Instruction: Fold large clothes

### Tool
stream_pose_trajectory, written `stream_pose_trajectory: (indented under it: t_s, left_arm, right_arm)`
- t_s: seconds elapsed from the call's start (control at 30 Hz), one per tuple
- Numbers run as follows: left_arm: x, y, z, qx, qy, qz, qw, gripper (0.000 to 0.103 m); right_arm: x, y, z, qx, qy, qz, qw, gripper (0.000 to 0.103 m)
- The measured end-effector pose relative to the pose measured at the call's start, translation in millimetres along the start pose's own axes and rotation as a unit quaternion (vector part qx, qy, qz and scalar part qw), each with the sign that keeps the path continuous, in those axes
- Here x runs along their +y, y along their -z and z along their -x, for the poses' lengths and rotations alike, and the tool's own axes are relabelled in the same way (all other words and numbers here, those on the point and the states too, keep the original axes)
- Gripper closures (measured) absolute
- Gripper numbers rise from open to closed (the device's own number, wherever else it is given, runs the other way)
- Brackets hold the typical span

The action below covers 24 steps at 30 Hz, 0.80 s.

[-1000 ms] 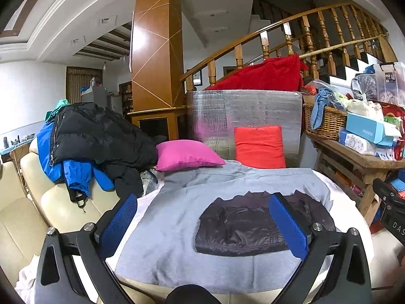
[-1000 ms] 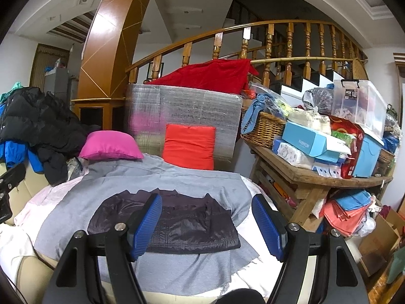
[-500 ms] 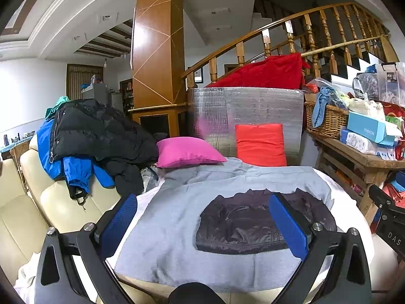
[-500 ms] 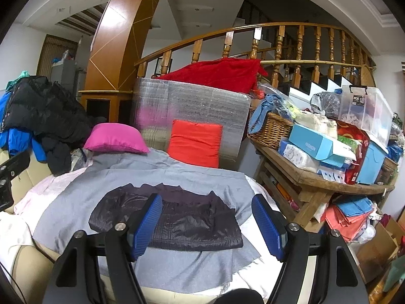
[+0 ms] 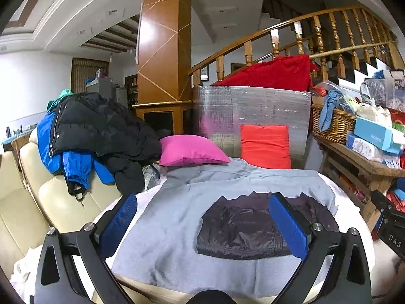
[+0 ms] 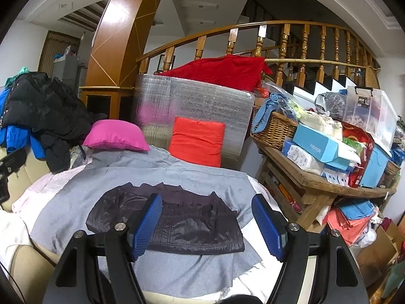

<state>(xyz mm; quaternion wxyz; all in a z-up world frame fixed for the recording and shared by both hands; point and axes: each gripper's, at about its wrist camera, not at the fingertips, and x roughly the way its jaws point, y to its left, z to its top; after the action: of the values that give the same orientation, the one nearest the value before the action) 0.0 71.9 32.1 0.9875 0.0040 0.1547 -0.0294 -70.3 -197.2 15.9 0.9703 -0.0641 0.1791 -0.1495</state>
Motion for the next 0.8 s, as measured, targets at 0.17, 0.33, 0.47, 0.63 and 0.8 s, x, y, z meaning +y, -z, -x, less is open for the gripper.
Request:
stream_pose_trajectory:
  t_s: [0.17,0.33,0.47,0.63,0.8]
  left_arm:
    - [9,7,-20,0.020,-0.011,0.007,0.9997,0.000]
    - [16,12,-38,0.027,-0.029,0.005,0.9992,0.000]
    - [20,14,-54,0.036,-0.031,0.005,0.9988,0.000]
    - [19,14,-77,0.049,-0.031,0.001,0.9983,0.000]
    - [14,14,-97,0.057,-0.031,-0.005,0.9979,0.000]
  right_arm:
    - [10,3,-15,0.007,-0.009,0.001,1.000,0.026]
    - [17,2,-26,0.001,-0.017,-0.015,1.000,0.026]
    - [25,0,-40,0.004,-0.014,-0.004,1.000,0.026]
    - [31,-5,-58,0.001,-0.016,-0.005,1.000,0.026]
    - [36,-10,-78,-0.004,-0.018,-0.004,1.000,0.026]
